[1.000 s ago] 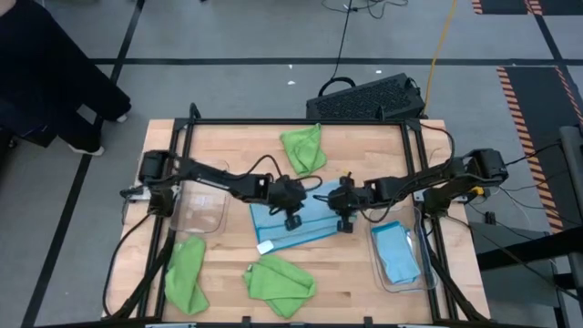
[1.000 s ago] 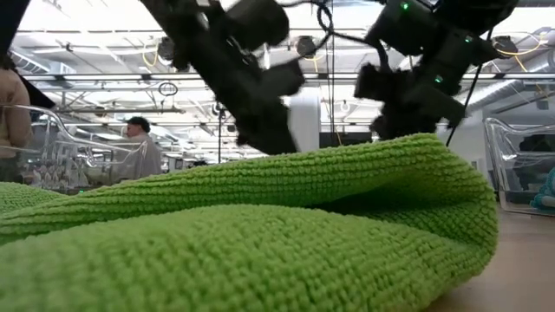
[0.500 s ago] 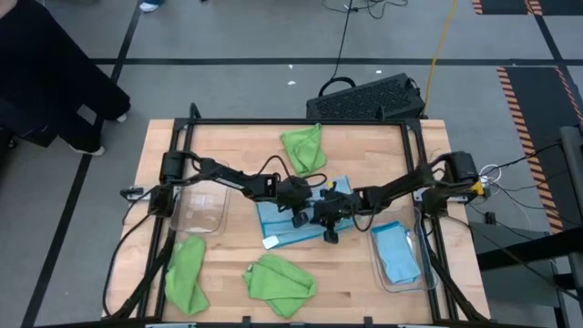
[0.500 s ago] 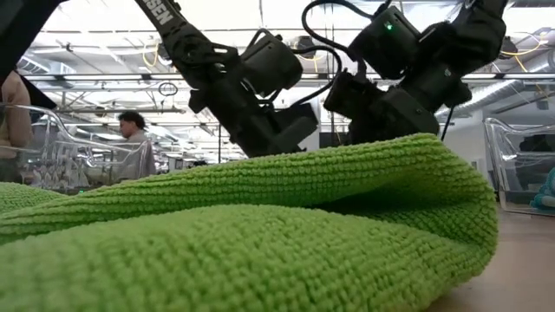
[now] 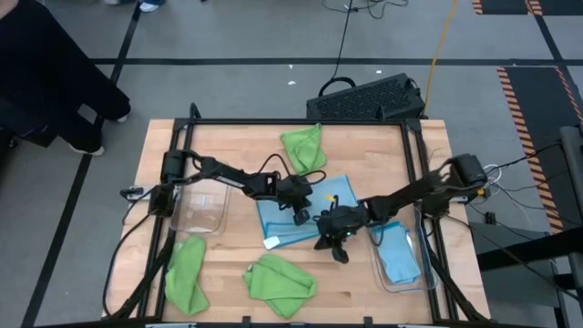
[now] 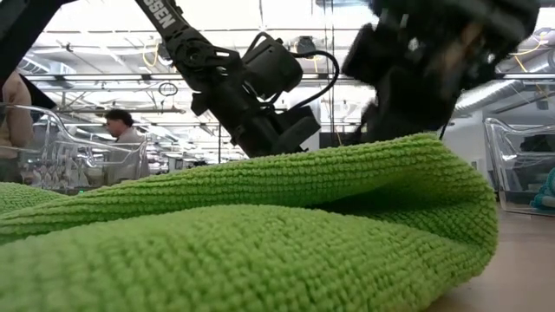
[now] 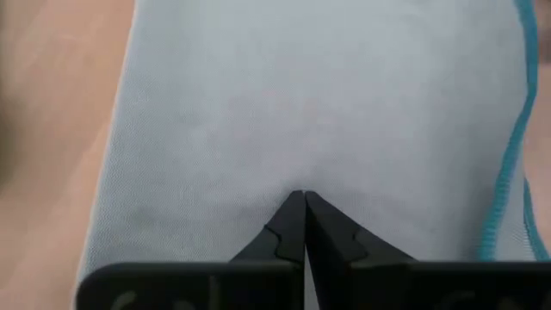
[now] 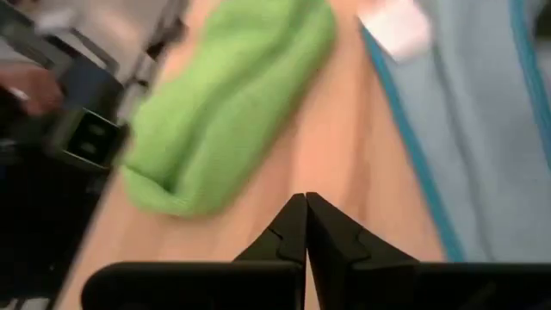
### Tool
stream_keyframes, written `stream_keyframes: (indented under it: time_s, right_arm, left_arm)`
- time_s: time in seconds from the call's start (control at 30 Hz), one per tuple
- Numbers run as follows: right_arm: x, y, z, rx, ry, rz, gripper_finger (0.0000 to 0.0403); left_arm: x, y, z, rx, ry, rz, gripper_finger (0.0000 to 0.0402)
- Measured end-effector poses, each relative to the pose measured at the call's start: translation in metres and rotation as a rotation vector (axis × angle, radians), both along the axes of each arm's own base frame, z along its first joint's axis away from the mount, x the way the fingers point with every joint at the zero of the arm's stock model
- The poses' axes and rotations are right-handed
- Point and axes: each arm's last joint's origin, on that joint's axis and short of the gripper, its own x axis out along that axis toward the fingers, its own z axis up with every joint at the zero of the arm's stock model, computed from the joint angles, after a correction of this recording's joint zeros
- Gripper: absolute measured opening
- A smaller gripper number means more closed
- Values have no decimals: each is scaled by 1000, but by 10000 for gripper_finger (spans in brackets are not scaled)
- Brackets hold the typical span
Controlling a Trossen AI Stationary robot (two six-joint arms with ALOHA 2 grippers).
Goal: Sort microfiber towel by color & place in baskets
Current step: Fold the blue microfiber towel
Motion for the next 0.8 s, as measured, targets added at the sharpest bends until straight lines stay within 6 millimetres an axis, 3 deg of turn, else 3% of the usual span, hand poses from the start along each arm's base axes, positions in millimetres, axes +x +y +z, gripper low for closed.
stream_keyframes:
  time_s: [0.17,0.27,0.37,0.6,0.8]
  right_arm:
    - [-10,7,13,-235,-62,-71,0]
    - [-11,0,4,-436,-24,-181,0]
    - [-10,-11,-8,-516,33,-284,0]
    - [-5,-14,-25,-470,79,-325,0]
    - [-5,0,-28,-90,165,-105,0]
  left_arm:
    - [0,1,0,-33,-1,53,3]
    - [0,0,0,-58,-1,86,8]
    - [0,-4,0,-70,-2,115,12]
    - [0,-12,-1,-79,1,124,7]
    - [0,-13,-1,-113,-3,151,10]
